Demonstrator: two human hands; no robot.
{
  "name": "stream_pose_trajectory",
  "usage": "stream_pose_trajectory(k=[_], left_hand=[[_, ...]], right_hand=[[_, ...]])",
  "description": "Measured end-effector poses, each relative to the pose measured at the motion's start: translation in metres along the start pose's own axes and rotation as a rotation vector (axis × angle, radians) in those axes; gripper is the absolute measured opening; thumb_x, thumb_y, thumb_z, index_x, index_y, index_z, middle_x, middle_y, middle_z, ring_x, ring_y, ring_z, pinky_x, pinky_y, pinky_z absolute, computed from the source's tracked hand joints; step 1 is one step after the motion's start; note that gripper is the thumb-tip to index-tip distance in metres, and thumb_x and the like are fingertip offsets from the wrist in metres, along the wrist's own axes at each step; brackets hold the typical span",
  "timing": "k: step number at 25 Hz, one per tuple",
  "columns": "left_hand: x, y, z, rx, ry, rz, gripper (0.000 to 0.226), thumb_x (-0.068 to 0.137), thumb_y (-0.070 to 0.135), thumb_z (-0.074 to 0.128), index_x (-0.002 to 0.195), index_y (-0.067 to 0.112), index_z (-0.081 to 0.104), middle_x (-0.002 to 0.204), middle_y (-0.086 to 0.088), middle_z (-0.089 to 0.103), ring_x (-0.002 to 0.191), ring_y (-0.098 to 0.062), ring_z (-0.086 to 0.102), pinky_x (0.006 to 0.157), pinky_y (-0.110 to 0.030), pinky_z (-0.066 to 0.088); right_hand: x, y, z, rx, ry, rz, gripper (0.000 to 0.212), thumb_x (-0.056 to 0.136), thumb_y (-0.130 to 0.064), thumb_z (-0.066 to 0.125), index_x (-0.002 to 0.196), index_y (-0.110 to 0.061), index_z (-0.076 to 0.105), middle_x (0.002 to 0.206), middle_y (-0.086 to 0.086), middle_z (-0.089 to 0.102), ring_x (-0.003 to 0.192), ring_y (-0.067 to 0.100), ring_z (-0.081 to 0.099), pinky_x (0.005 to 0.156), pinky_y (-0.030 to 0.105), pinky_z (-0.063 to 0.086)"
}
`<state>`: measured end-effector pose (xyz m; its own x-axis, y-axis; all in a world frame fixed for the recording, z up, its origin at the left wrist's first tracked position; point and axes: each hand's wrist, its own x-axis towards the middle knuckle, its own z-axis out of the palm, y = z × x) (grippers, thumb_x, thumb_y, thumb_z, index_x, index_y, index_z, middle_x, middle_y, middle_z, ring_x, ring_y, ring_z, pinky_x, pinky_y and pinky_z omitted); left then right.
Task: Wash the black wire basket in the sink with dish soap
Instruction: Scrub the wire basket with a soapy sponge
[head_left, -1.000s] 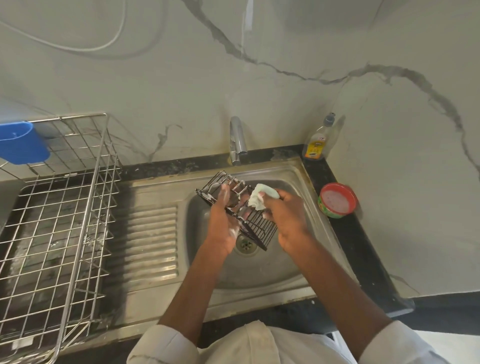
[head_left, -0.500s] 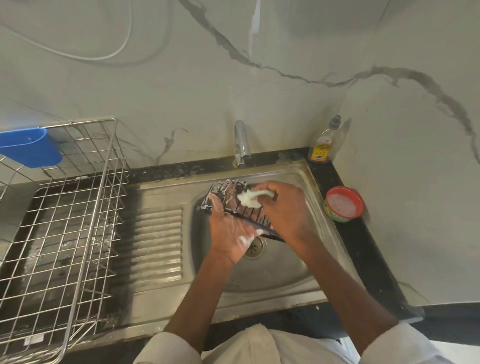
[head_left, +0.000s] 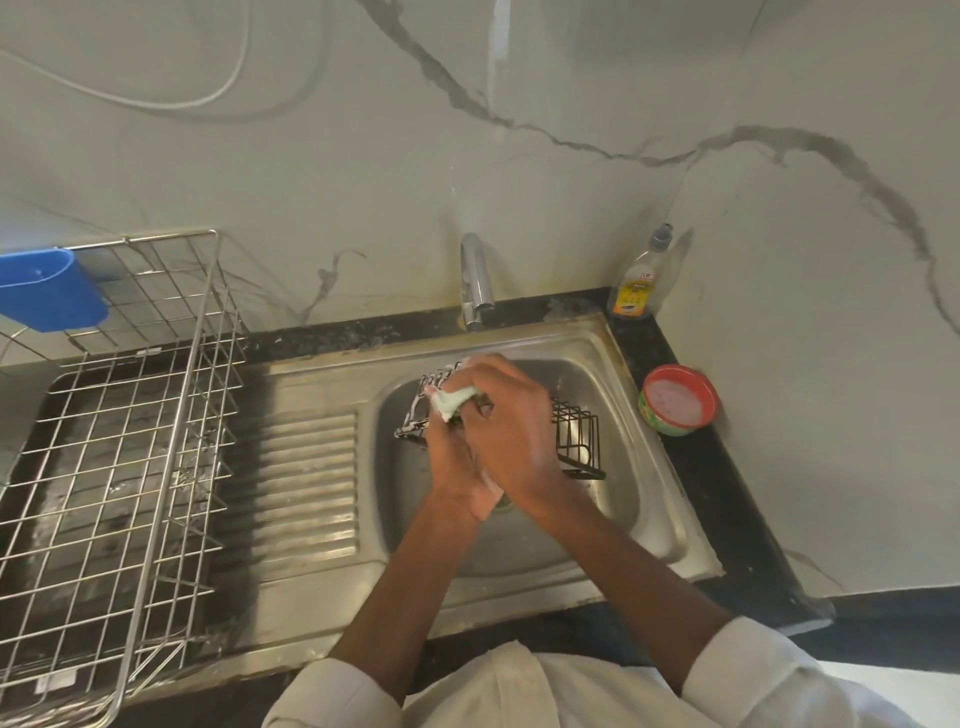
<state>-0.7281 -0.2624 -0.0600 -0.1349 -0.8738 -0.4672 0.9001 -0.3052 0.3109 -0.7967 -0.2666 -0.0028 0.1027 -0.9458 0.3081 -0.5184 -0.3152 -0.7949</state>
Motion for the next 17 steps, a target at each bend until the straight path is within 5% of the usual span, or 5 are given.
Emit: stream_pose_trajectory(k=[4, 7, 10, 13, 17], left_hand=[[0.004, 0.004, 0.000, 0.022, 0.011, -0.006, 0.079, 0.103, 0.073, 0.037, 0.114, 0.007, 0.078, 0.107, -0.014, 0.075, 0.109, -0.028, 0.070, 0.109, -0.042, 0.048], [0.011, 0.006, -0.006, -0.051, -0.052, -0.014, 0.090, 0.098, 0.078, 0.038, 0.157, 0.010, 0.043, 0.148, -0.032, 0.056, 0.137, -0.047, 0.057, 0.106, -0.062, 0.046], [0.009, 0.002, -0.006, -0.040, 0.071, -0.023, 0.079, 0.101, 0.076, 0.036, 0.138, 0.014, 0.068, 0.147, -0.032, 0.058, 0.134, -0.047, 0.060, 0.112, -0.066, 0.044], [0.003, -0.001, -0.004, 0.067, 0.047, 0.002, 0.085, 0.104, 0.074, 0.033, 0.088, 0.008, 0.085, 0.104, -0.017, 0.080, 0.097, -0.028, 0.078, 0.099, -0.042, 0.058], [0.003, 0.003, -0.002, 0.024, 0.020, 0.019, 0.071, 0.102, 0.074, 0.037, 0.131, 0.014, 0.062, 0.124, -0.027, 0.073, 0.108, -0.040, 0.075, 0.085, -0.055, 0.061]], right_hand=[[-0.011, 0.023, -0.014, -0.086, 0.003, -0.022, 0.030, 0.077, 0.009, 0.078, 0.090, -0.017, 0.082, 0.095, -0.007, 0.069, 0.083, 0.013, 0.069, 0.072, 0.033, 0.059], [-0.017, 0.041, -0.040, -0.282, -0.052, 0.235, 0.035, 0.079, 0.007, 0.072, 0.096, -0.021, 0.082, 0.103, -0.005, 0.070, 0.091, 0.014, 0.069, 0.077, 0.023, 0.054], [-0.007, 0.030, -0.051, -0.535, -0.284, 0.328, 0.031, 0.086, -0.005, 0.075, 0.111, -0.023, 0.080, 0.111, -0.001, 0.070, 0.092, 0.016, 0.065, 0.077, 0.023, 0.048], [-0.002, 0.002, -0.032, -0.176, -0.310, 0.200, 0.022, 0.086, -0.011, 0.077, 0.102, -0.024, 0.083, 0.092, -0.011, 0.070, 0.077, 0.003, 0.060, 0.065, 0.008, 0.039], [0.006, 0.024, -0.045, -0.371, -0.146, 0.398, 0.014, 0.094, -0.014, 0.070, 0.105, -0.014, 0.078, 0.083, -0.005, 0.068, 0.065, 0.005, 0.058, 0.058, 0.010, 0.037]])
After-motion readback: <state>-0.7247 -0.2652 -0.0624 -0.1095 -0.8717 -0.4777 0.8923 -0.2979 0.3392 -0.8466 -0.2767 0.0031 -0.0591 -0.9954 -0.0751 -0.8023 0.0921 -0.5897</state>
